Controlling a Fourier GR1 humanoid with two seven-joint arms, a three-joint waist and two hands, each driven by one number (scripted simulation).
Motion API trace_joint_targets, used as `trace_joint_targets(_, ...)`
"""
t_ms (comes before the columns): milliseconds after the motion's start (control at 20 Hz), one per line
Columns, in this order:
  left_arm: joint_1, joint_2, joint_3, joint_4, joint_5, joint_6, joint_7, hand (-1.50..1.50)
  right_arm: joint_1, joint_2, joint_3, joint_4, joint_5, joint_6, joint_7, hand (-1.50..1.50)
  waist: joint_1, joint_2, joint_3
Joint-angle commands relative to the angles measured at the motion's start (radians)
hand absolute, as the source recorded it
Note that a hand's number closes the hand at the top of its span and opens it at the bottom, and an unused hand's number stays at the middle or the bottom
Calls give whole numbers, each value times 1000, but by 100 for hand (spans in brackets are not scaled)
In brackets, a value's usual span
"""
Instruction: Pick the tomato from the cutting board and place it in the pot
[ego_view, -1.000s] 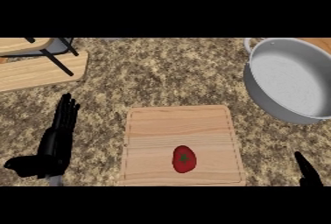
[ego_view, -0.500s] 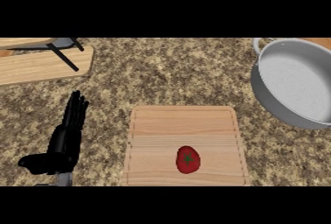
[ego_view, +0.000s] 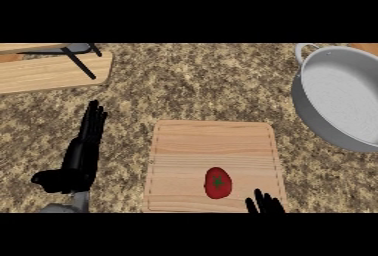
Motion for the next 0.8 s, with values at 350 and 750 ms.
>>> trace_joint_targets(350,-5,-5,63,51,14,-69,-25,0,-327,51,128,177,54,173,457,-150,-1,-4,3)
trace_joint_targets(750,14,-58,49,-20,-55,-48,26,0,-402,36,37,268,-24,137,425,-150,-4,-5,3)
